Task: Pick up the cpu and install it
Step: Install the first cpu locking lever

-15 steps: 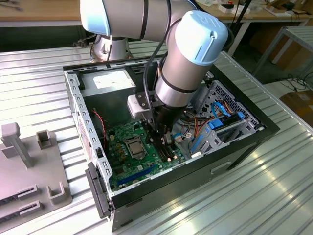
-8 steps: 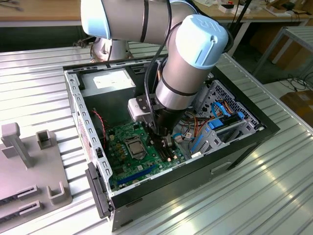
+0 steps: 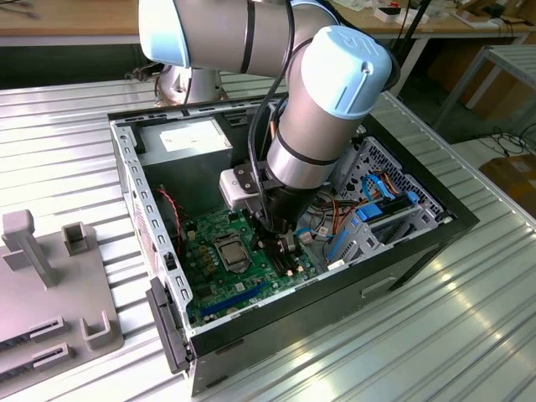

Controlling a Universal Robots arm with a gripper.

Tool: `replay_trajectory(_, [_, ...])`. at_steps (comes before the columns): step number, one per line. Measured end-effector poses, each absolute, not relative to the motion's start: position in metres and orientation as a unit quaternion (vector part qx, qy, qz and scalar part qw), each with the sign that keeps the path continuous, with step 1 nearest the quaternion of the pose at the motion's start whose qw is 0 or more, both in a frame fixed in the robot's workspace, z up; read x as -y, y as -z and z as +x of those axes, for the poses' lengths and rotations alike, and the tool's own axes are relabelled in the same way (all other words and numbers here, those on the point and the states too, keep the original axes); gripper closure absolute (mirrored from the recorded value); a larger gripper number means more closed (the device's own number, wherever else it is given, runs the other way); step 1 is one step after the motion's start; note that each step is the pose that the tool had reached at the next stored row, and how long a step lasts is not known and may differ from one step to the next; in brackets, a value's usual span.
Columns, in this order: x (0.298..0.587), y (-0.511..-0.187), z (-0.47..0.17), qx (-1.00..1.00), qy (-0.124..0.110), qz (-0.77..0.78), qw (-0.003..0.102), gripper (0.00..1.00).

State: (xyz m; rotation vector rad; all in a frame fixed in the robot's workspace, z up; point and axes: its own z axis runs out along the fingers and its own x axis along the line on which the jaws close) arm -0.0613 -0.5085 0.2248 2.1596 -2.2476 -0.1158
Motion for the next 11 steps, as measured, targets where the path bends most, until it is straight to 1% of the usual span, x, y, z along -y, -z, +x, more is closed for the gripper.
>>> replay_trajectory(11, [0.5086,-0.2215,-0.0613,0.72,0.037,0.692,0.011,0.89])
